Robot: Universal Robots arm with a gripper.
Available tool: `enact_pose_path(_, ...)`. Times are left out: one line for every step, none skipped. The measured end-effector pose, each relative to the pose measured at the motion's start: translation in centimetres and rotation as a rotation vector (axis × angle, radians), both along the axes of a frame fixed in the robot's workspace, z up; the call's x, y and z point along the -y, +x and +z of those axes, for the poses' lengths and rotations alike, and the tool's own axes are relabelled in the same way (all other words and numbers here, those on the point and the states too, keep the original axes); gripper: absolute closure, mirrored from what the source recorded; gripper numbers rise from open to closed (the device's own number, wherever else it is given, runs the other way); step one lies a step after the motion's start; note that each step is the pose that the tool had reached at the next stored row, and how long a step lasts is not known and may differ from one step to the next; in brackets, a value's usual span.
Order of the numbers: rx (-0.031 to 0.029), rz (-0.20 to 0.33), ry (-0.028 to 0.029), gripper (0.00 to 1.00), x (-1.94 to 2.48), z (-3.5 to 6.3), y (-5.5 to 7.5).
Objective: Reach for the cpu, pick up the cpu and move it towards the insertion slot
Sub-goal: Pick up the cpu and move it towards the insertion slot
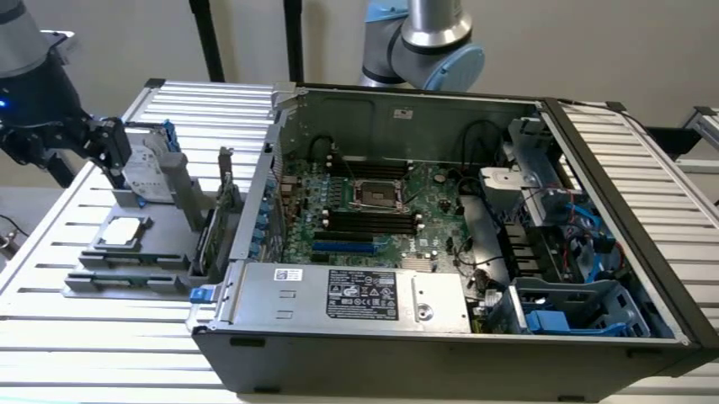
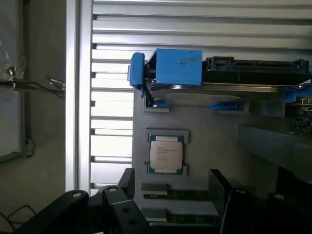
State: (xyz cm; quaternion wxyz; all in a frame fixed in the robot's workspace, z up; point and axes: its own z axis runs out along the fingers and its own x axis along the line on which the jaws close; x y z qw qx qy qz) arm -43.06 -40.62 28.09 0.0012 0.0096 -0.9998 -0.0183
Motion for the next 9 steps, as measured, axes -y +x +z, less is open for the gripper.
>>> enact_pose_path(0.0, 0.0, 0.0, 0.29, 0.0, -0.18, 0.0)
enact_pose_path(0.0, 0.0, 0.0, 0.29, 0.0, -0.36, 0.0)
enact_pose_path(-0.0001, 0.0, 0.0, 0.29, 0.0, -0.53, 0.0)
enact_pose_path(0.0, 0.0, 0.0, 0.29, 0.0, -0.72, -0.1)
enact_pose_path(0.0001, 0.0, 0.0, 0.29, 0.0, -0.9, -0.1)
enact_pose_path(0.0, 0.0, 0.0, 0.29, 0.0, -1.08, -0.1)
enact_pose_path(-0.0001, 0.0, 0.0, 0.29, 0.0, -1.26, -0.1)
enact_pose_path(0.0, 0.0, 0.0, 0.29, 0.0, -1.44, -0.1)
enact_pose_path(-0.0001, 0.0, -0.0001, 0.29, 0.0, -1.62, -0.1)
